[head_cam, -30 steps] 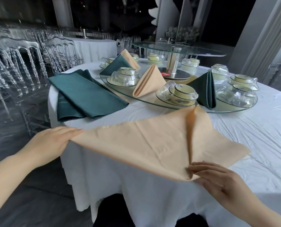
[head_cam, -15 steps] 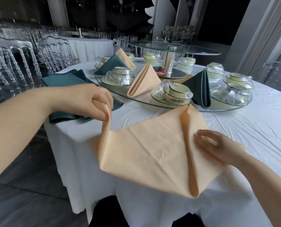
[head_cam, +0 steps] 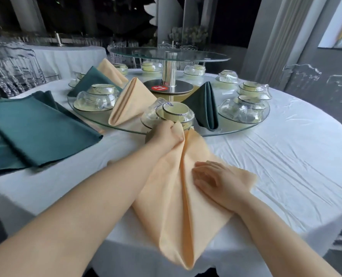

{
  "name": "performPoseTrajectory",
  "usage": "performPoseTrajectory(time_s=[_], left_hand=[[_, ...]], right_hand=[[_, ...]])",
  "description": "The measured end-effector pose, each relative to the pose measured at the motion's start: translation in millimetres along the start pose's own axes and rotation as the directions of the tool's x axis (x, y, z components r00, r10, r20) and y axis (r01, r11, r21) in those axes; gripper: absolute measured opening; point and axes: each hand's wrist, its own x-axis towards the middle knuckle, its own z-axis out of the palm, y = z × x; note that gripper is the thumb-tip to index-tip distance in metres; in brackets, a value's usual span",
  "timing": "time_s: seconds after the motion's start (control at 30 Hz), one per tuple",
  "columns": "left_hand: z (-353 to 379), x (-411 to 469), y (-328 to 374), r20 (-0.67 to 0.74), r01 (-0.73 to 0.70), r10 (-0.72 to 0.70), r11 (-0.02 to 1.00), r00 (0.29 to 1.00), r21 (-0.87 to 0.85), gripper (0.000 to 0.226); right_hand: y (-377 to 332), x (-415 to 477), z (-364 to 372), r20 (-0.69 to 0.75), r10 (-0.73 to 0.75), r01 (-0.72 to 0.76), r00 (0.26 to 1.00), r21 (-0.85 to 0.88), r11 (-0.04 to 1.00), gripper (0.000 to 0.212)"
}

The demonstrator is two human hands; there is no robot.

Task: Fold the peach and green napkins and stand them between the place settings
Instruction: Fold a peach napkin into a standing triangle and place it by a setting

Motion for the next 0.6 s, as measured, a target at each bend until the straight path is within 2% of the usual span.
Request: performPoseTrajectory(time_s=[0.07, 0.1, 0.2, 0.23, 0.3, 0.33, 0.43, 0.5, 0.6], left_hand=[[8.3, 1.4, 1.3, -0.085, 0.06, -0.058, 0.998, 0.995, 0.025, 0.031], [11.4, 1.0, 1.2, -0.129, 0.06, -0.051, 0.996, 0.99, 0.065, 0.03], [20.1, -1.3, -0.6, -0.204, -0.017, 0.081, 0.955, 0.976, 0.297, 0.027], [22.2, -1.6, -1.5, -0.22, -0.037, 0.12, 0.936, 0.968, 0.35, 0.028], [24.6, 0.5, -1.5, -0.247, -0.045, 0.144, 0.929, 0.958, 0.367, 0.029], [24.8, 1.0, -0.9, -0.248, -0.048, 0.146, 0.931, 0.958, 0.362, 0.03], [23.1, 0.8, 2.5, -0.22, -0.079, 0.154, 0.946, 0.963, 0.315, 0.036], [19.2, -0.9, 2.1, -0.21, -0.12, 0.178, 0.958, 0.961, 0.26, 0.041], [4.9, -10.9, -2.6, -0.245, -0.224, 0.27, 0.954, 0.931, 0.198, 0.033]], right_hand=[[-0.3, -0.7, 1.5, -0.005, 0.004, -0.004, 1.0, 0.028, 1.0, 0.052], [-0.6, -1.0, 1.5, -0.015, 0.006, -0.005, 1.0, 0.052, 0.999, 0.055], [-3.4, -2.2, -2.0, -0.112, 0.054, -0.039, 0.992, 0.131, 0.991, 0.064], [-4.8, -1.9, -3.8, -0.162, 0.085, -0.06, 0.983, 0.155, 0.986, 0.055], [-7.8, 1.3, -7.4, -0.201, 0.15, -0.105, 0.968, 0.22, 0.97, 0.024], [-11.3, 3.5, -9.1, -0.161, 0.175, -0.132, 0.971, 0.248, 0.96, 0.018], [-22.1, 10.4, -6.8, 0.033, 0.221, -0.223, 0.975, 0.225, 0.949, 0.021], [-26.3, 15.0, -2.1, 0.075, 0.255, -0.265, 0.964, 0.164, 0.95, 0.027], [-30.3, 22.5, -3.9, 0.114, 0.335, -0.349, 0.935, 0.132, 0.928, 0.037]])
